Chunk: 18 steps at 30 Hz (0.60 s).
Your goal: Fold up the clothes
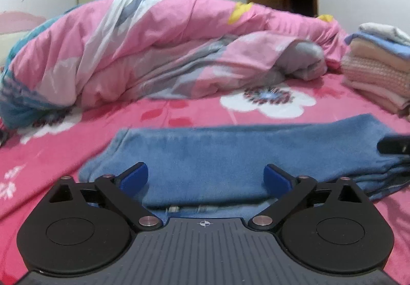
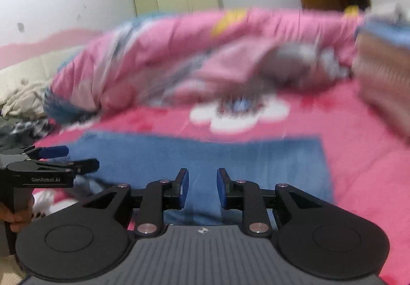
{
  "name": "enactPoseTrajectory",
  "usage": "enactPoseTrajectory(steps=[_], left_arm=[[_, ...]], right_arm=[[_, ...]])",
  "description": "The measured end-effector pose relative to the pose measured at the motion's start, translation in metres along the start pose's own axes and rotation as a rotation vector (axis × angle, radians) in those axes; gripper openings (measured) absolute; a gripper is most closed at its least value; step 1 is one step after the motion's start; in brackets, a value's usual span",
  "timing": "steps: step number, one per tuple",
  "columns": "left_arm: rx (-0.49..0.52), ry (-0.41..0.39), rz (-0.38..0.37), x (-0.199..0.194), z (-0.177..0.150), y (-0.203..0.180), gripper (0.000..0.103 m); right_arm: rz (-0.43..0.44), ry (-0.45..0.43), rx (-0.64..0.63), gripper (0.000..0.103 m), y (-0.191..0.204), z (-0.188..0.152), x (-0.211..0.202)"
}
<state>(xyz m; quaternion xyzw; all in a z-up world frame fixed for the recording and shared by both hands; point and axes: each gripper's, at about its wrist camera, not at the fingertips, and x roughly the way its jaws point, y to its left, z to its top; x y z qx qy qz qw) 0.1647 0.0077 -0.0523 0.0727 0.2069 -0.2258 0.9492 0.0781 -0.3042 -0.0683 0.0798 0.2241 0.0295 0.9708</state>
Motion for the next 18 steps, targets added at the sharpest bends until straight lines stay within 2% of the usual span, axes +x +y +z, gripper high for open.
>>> enactPoseTrajectory(steps=[2,3,4,5,6,7,8,9,12,13,14,16,17,18], left_arm=[[-0.015,-0.023,-0.025,0.002,0.006,-0.001,0.102],[-0.023,-0.026,-0.037,0.004,0.007,-0.001,0.102],[-0.027,-0.021,-0.049,0.009,0.006,-0.001,0.103],[-0.027,-0.003,-0.053,0.015,0.002,-0.001,0.103],[-0.021,0.028,-0.046,0.022,-0.003,-0.002,0.103],[-0.023,0.056,-0.042,0.029,-0.01,0.0,0.103],[-0.046,0.052,-0.056,0.03,-0.015,0.004,0.103],[-0.071,0.043,-0.074,0.029,-0.015,0.008,0.103],[-0.114,0.04,-0.104,0.028,-0.013,0.016,0.103],[-0.11,0.041,-0.102,0.028,-0.013,0.015,0.103],[-0.104,0.042,-0.098,0.028,-0.013,0.014,0.103],[-0.094,0.044,-0.091,0.028,-0.013,0.012,0.103],[-0.095,0.045,-0.095,0.028,-0.013,0.012,0.103],[-0.097,0.046,-0.094,0.028,-0.013,0.012,0.103]], right_arm=[[-0.058,-0.028,0.002,0.027,-0.003,0.0,-0.006],[-0.087,0.004,0.018,0.028,-0.009,-0.002,-0.002],[-0.117,0.08,0.045,0.028,-0.018,-0.009,0.01],[-0.113,0.125,0.077,0.027,-0.026,-0.017,0.018],[-0.095,0.1,0.095,0.027,-0.03,-0.022,0.018],[-0.101,0.11,0.083,0.027,-0.027,-0.018,0.016],[-0.106,0.119,0.07,0.028,-0.025,-0.013,0.015],[-0.112,0.114,0.066,0.028,-0.023,-0.007,0.013],[-0.136,0.002,0.054,0.03,-0.024,0.009,0.0],[-0.144,-0.034,0.049,0.033,-0.025,0.015,-0.004],[-0.172,-0.036,0.033,0.04,-0.027,0.015,-0.001],[-0.218,0.051,0.009,0.042,-0.035,0.002,0.021],[-0.228,0.135,0.01,0.043,-0.043,-0.011,0.037],[-0.218,0.107,0.053,0.044,-0.048,-0.013,0.036]])
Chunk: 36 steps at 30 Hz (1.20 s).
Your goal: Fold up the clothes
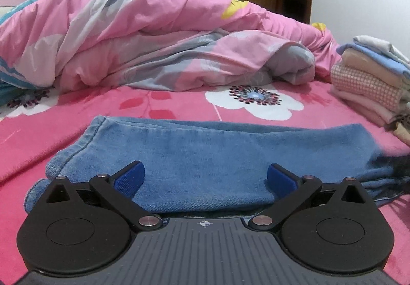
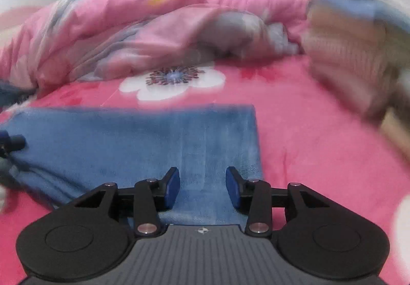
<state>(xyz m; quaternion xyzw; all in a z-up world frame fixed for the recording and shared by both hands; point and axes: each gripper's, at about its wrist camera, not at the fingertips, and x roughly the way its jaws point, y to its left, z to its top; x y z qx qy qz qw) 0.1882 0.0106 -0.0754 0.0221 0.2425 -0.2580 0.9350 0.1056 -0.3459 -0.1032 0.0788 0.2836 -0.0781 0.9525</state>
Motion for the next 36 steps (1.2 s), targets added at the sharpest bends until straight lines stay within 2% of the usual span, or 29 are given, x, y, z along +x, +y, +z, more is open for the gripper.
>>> enactPoseTrajectory(steps=[4,8,13,17,19,20,22,23,32,36], left_arm=[[0.002,-0.001,0.004,0.001,-0.001,0.0,0.103],[0.011,-0.005,0.015,0.001,-0.003,-0.002,0.103],[0.009,-0.008,0.019,0.001,-0.003,-0.003,0.103],[0.01,-0.009,0.025,0.003,-0.004,-0.005,0.103],[0.017,-0.01,0.034,0.004,-0.004,-0.006,0.103],[0.023,-0.011,0.04,0.005,-0.005,-0.008,0.103],[0.029,-0.014,0.044,0.005,-0.006,-0.009,0.103],[0.031,-0.015,0.045,0.005,-0.006,-0.009,0.103],[0.034,-0.023,0.047,0.004,-0.008,-0.009,0.103],[0.035,-0.024,0.048,0.004,-0.008,-0.009,0.103]], right_arm=[[0.044,0.001,0.019,0.052,-0.003,0.001,0.002],[0.049,0.001,-0.004,0.059,-0.001,0.002,0.001],[0.061,0.032,-0.045,0.059,0.001,0.016,-0.016],[0.096,-0.082,-0.07,0.059,0.003,0.042,-0.034],[0.105,-0.096,-0.056,0.059,-0.001,0.047,-0.023],[0.106,-0.064,-0.042,0.061,-0.005,0.045,-0.01],[0.118,0.083,-0.029,0.065,-0.012,0.028,0.032],[0.137,0.025,-0.036,0.067,-0.015,0.018,0.034],[0.155,0.027,-0.082,0.083,-0.005,0.018,0.027],[0.17,0.033,-0.104,0.097,-0.002,0.019,0.028]])
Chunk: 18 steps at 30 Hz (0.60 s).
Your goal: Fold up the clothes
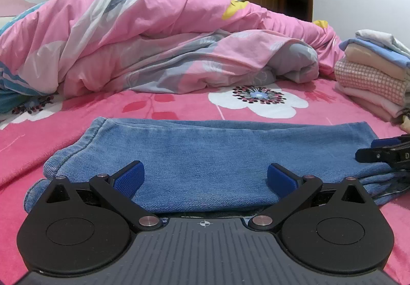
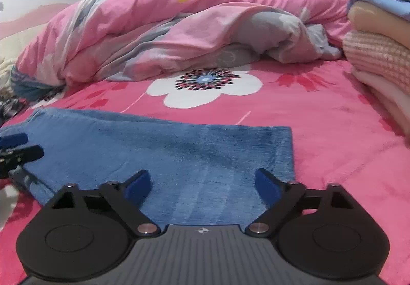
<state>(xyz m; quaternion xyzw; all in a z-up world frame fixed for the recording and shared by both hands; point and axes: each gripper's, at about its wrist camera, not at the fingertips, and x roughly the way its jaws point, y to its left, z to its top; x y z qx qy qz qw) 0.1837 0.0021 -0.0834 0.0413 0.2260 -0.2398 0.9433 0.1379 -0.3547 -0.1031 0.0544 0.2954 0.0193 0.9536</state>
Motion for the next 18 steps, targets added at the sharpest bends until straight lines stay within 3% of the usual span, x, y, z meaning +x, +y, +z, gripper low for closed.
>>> enactPoseTrajectory(steps=[6,18], left_arm=[[0.001,-0.002,0.002,-0.0002,-0.0007,-0.0002,0.103],[0.008,0.0,0.012,-0.0011,-0.0005,-0.0022,0.103]], right_arm=[[0.004,0.007,-0.018,0.103,0.0047,-0.0007,0.0002],[0.02,-0.005,0.0,0.103,0.003,-0.0026,-0.0007]])
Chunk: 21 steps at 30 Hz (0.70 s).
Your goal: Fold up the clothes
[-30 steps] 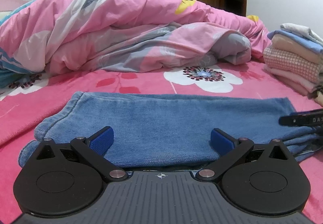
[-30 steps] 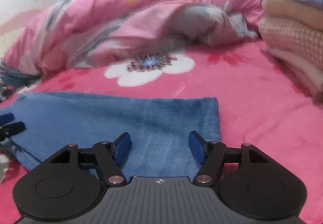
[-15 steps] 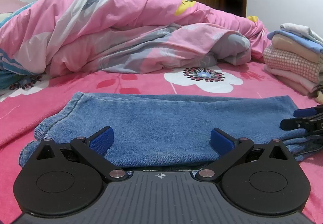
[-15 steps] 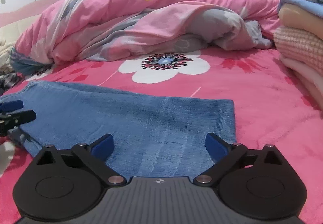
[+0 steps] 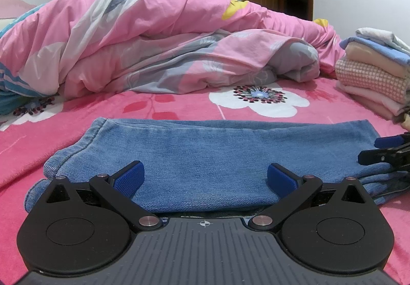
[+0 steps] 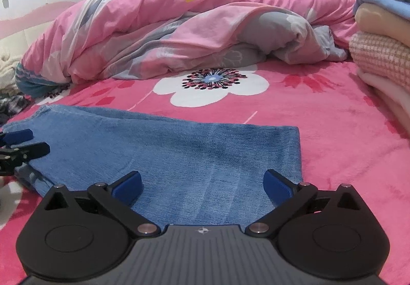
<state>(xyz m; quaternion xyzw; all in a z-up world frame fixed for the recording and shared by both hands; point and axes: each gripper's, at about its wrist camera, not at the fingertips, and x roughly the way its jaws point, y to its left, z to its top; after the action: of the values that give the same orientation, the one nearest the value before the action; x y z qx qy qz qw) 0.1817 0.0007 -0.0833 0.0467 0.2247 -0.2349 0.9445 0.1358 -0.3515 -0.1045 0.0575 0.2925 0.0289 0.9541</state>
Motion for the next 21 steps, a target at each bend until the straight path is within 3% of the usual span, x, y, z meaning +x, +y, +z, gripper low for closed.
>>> enactPoseTrajectory(steps=[17,19,21], left_arm=[[0.004,0.003,0.008,0.0,0.002,0.001,0.103],[0.01,-0.001,0.022,-0.002,0.003,-0.002,0.103],[0.044,-0.032,0.083,-0.009,0.004,-0.01,0.103]], right_arm=[[-0.011,0.001,-0.013,0.103,0.003,0.0,0.001],[-0.011,0.002,-0.012,0.103,0.003,0.0,0.001],[-0.01,0.003,-0.009,0.103,0.002,0.0,0.001]])
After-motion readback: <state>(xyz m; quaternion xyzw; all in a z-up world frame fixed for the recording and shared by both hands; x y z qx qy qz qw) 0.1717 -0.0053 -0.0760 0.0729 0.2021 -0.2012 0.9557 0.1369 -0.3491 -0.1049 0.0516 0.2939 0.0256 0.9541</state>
